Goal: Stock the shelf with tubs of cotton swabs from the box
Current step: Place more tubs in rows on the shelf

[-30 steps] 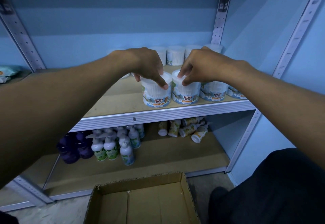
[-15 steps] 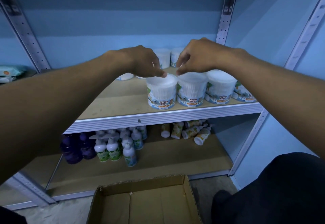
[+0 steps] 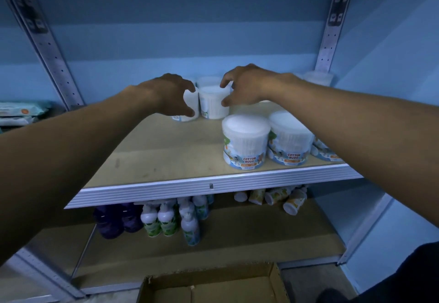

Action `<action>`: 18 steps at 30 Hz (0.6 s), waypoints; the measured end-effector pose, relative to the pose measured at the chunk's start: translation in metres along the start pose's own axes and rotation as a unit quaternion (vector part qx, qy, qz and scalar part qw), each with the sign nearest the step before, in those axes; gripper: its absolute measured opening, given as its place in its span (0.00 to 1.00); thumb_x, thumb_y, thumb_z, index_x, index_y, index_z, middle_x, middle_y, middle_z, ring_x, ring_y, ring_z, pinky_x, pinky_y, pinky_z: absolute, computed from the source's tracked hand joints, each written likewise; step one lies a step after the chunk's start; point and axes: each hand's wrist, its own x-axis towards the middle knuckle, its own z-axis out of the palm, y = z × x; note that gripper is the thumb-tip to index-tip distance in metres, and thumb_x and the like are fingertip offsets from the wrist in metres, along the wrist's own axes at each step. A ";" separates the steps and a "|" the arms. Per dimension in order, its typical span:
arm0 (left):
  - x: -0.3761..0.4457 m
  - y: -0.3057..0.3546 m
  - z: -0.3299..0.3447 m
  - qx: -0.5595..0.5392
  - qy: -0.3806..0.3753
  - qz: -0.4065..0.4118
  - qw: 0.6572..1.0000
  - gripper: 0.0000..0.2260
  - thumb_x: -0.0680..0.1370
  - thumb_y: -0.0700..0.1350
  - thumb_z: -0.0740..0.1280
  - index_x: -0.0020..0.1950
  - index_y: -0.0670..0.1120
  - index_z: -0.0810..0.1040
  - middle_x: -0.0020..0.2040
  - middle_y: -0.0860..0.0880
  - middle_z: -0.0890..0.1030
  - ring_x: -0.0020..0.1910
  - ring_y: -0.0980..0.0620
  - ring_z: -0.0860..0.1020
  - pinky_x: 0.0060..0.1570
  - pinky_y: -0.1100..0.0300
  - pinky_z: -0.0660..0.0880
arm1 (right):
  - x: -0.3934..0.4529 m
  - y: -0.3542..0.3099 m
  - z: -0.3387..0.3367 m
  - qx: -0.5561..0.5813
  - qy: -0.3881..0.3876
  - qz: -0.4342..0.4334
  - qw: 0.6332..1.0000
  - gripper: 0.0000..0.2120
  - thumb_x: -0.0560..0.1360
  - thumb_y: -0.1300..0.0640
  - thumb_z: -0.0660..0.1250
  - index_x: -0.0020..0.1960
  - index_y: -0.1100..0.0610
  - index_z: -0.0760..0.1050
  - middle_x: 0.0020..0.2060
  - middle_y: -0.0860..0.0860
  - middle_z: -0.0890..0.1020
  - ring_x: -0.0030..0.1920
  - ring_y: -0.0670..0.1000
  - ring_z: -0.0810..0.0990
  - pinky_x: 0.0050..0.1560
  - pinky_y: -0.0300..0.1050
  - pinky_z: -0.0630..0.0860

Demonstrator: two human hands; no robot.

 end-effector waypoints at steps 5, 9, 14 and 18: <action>0.032 -0.016 0.015 -0.008 0.006 -0.003 1.000 0.27 0.67 0.60 0.73 0.63 0.53 0.73 0.60 0.48 0.75 0.57 0.46 0.73 0.53 0.50 0.74 | 0.044 -0.008 0.013 -0.009 0.002 0.025 1.000 0.31 0.74 0.42 0.71 0.74 0.46 0.66 0.70 0.49 0.71 0.65 0.55 0.74 0.61 0.51 0.74; 0.050 -0.018 0.024 -0.034 0.014 0.004 0.999 0.32 0.67 0.59 0.75 0.69 0.53 0.71 0.64 0.48 0.74 0.62 0.45 0.73 0.59 0.49 0.73 | 0.071 -0.015 0.024 -0.029 -0.005 0.003 1.000 0.36 0.73 0.42 0.73 0.76 0.48 0.64 0.72 0.51 0.70 0.69 0.56 0.72 0.64 0.54 0.73; 0.071 -0.019 0.032 -0.043 0.005 -0.001 0.999 0.32 0.71 0.57 0.73 0.72 0.51 0.70 0.68 0.46 0.74 0.66 0.44 0.72 0.63 0.50 0.71 | 0.095 -0.019 0.035 -0.059 -0.011 -0.001 0.998 0.30 0.73 0.42 0.73 0.72 0.51 0.71 0.68 0.52 0.74 0.66 0.57 0.75 0.64 0.56 0.75; 0.080 -0.027 0.037 -0.051 0.024 -0.003 0.998 0.23 0.77 0.53 0.68 0.71 0.52 0.72 0.71 0.47 0.73 0.68 0.45 0.70 0.65 0.52 0.68 | 0.106 -0.020 0.043 -0.052 -0.005 0.012 0.999 0.25 0.71 0.46 0.75 0.66 0.50 0.76 0.63 0.52 0.77 0.60 0.57 0.78 0.60 0.54 0.78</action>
